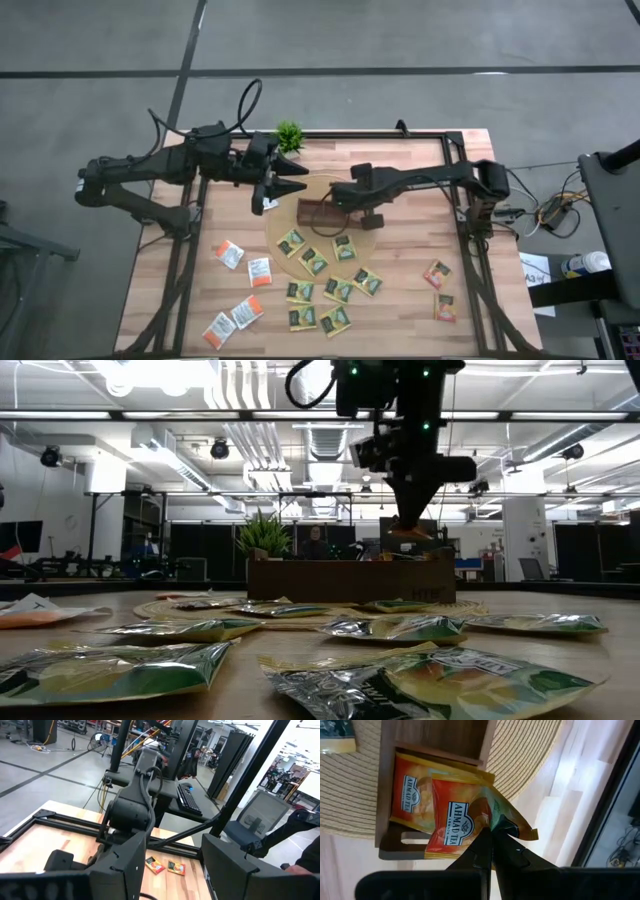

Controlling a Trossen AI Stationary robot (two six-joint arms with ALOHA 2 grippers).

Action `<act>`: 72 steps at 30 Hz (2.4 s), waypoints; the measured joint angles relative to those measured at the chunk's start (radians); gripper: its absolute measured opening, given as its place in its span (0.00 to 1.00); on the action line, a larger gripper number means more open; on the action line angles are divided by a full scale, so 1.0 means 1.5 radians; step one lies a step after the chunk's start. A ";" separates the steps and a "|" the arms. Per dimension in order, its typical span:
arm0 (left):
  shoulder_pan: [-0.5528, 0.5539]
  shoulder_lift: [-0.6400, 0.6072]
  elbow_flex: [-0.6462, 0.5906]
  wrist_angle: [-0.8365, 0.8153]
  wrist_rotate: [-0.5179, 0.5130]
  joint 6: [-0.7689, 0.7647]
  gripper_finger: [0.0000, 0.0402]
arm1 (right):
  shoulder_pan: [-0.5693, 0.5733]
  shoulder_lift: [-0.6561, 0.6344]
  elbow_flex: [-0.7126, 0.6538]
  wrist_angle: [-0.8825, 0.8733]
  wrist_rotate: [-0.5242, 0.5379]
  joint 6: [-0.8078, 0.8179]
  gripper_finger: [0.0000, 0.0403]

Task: Pick & Place Tea
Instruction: Put the orange tea bag into the right section of the wooden organizer

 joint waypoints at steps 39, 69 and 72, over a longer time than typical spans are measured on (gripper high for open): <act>-0.001 0.000 0.000 0.000 0.000 0.003 0.47 | -0.001 0.004 -0.011 0.004 -0.028 0.077 0.28; 0.000 0.000 0.000 0.000 0.001 0.004 0.47 | -0.054 -0.014 -0.013 0.031 -0.313 0.036 0.02; 0.000 0.000 0.000 0.000 0.001 0.004 0.47 | -0.061 -0.014 -0.022 0.037 -0.328 0.030 0.02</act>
